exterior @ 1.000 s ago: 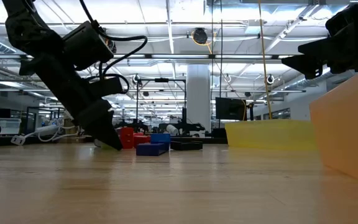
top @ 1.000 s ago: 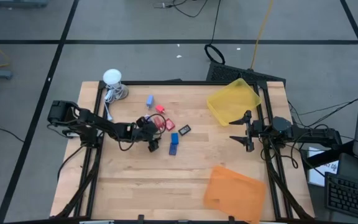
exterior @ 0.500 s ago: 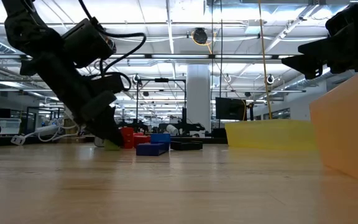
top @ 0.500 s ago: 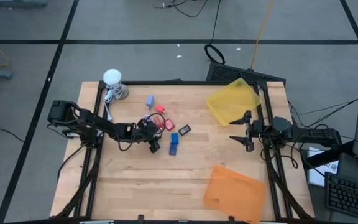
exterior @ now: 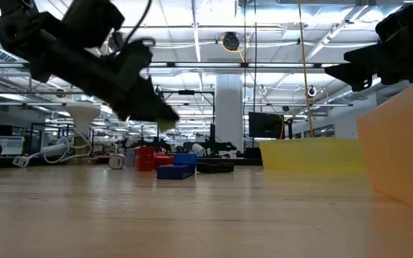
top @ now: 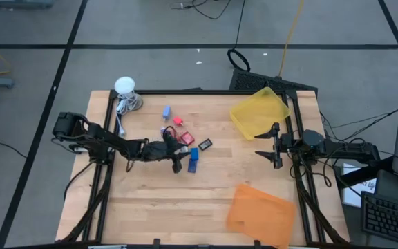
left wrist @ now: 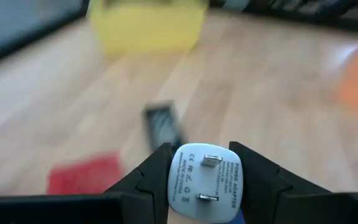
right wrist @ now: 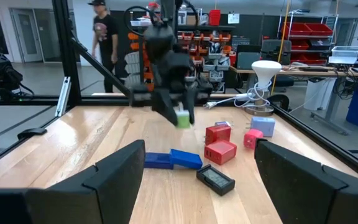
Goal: Pick & Place Office items
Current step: Put the green charger adapter into the yellow bin
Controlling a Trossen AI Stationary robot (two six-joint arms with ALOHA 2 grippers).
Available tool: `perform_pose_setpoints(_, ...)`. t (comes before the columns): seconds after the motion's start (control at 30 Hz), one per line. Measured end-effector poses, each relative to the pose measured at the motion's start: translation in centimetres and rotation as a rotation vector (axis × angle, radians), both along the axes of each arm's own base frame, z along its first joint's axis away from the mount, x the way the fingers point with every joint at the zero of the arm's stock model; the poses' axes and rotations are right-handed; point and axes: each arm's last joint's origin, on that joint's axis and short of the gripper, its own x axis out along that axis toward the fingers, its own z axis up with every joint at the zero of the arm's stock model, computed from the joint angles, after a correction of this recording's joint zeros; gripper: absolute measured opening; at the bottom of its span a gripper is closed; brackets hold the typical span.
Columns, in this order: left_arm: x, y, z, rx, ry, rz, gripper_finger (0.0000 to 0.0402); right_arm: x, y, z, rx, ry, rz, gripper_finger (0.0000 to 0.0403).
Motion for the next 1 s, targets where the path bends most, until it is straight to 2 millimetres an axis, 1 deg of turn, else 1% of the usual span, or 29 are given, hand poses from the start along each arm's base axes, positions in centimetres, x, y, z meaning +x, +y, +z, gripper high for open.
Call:
perform_pose_setpoints(0.2,0.7,-0.8,2.3,-0.002,-0.232,-0.073,0.0136,0.0,0.0,0.0,0.000,0.001,0.000,0.0293)
perform_pose_setpoints(0.33,1.9,-1.6,4.5,-0.020,-0.335,-0.115,0.0136,0.0,0.0,0.0,0.000,0.000,0.000,0.0293)
perform_pose_setpoints(0.4,2.8,-2.1,5.8,-0.028,-0.370,-0.126,0.0136,0.0,0.0,0.0,0.000,0.000,0.000,0.0293)
perform_pose_setpoints(0.47,4.2,-2.6,6.9,-0.056,-0.395,-0.136,0.0136,0.0,0.0,0.0,0.000,0.000,0.000,0.0293)
perform_pose_setpoints(0.53,5.4,-3.0,7.3,-0.094,-0.397,-0.133,0.0136,0.0,0.0,0.0,-0.003,-0.001,0.000,0.0293)
perform_pose_setpoints(0.6,7.1,-3.3,7.8,-0.124,-0.421,-0.127,0.0136,0.0,0.0,0.0,-0.008,0.001,0.000,0.0293)
perform_pose_setpoints(0.67,8.4,-3.3,7.8,-0.124,-0.421,-0.119,0.0136,0.0,0.0,0.0,-0.004,-0.001,0.000,0.0293)
perform_pose_setpoints(0.73,9.8,-2.6,7.5,-0.141,-0.427,-0.093,0.0136,0.0,0.0,0.1,-0.001,-0.013,0.001,0.0293)
perform_pose_setpoints(0.8,10.7,-1.4,6.9,-0.204,-0.429,-0.052,0.0136,0.0,0.0,0.5,0.007,-0.055,0.003,0.0293)
perform_pose_setpoints(0.87,11.7,0.1,6.6,-0.299,-0.478,-0.056,0.0136,0.0,0.0,0.7,0.051,-0.074,0.006,0.0293)
perform_pose_setpoints(1.0,12.9,2.9,4.9,-0.495,-0.563,-0.104,0.0136,0.0,0.0,1.2,0.170,-0.121,0.018,0.0293)
